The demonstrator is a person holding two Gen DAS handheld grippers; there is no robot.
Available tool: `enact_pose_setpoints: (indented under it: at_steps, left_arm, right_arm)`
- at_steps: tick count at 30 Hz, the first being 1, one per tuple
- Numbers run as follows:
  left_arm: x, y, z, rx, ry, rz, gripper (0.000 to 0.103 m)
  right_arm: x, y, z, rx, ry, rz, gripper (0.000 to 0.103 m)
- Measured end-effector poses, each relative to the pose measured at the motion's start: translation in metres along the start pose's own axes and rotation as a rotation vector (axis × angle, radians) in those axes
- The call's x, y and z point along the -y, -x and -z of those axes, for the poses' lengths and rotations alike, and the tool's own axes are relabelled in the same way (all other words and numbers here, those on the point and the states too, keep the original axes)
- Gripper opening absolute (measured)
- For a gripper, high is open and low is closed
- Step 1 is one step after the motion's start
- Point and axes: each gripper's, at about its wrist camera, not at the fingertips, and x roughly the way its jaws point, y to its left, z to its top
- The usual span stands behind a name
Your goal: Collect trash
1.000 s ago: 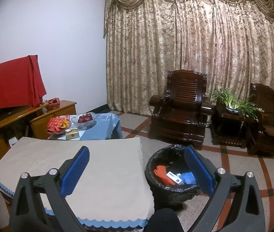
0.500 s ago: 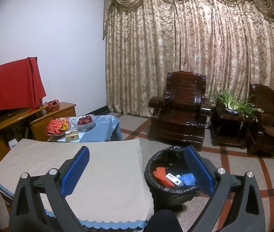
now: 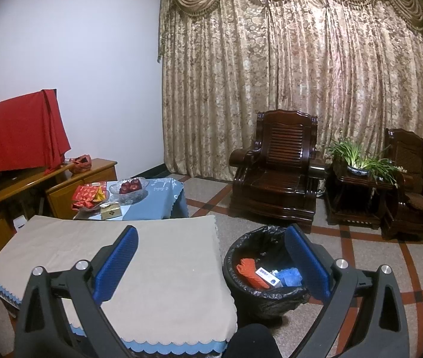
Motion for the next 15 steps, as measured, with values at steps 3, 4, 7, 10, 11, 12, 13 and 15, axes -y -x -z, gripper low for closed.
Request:
enact_pose_setpoints:
  at_steps: [3, 4, 7, 10, 11, 12, 13, 15]
  left_arm:
    - [-0.0007, -0.0001, 0.0003, 0.001, -0.001, 0.000, 0.097]
    - [0.0002, 0.0003, -0.0002, 0.001, 0.000, 0.000, 0.097]
    - [0.0002, 0.0000, 0.0002, 0.000, -0.001, 0.001, 0.097]
    - [-0.0008, -0.0001, 0.0005, 0.001, -0.001, 0.001, 0.097]
    - [-0.0004, 0.0000, 0.0004, 0.001, -0.001, 0.000, 0.097]
    - [-0.0008, -0.0002, 0.0005, 0.000, 0.000, 0.001, 0.097]
    - [-0.0008, -0.0002, 0.0005, 0.000, 0.000, 0.001, 0.097]
    - [-0.0008, -0.0003, 0.0006, 0.000, -0.001, 0.001, 0.097]
  right_arm:
    - [0.0000, 0.0002, 0.0001, 0.000, 0.000, -0.001, 0.097]
    - [-0.0001, 0.0002, 0.0001, 0.000, -0.001, 0.000, 0.097]
    - [-0.0008, -0.0005, 0.0002, -0.001, 0.001, 0.000, 0.097]
    - [-0.0013, -0.0009, 0.0003, -0.001, -0.001, 0.000, 0.097]
    - [-0.0015, -0.0013, 0.0001, -0.002, -0.002, -0.001, 0.097]
    - [-0.0015, -0.0012, 0.0004, -0.002, -0.001, 0.000, 0.097]
    - [-0.0020, -0.0016, 0.0001, -0.002, -0.001, 0.000, 0.097]
    - [-0.0016, -0.0014, -0.0002, -0.003, -0.001, -0.001, 0.097]
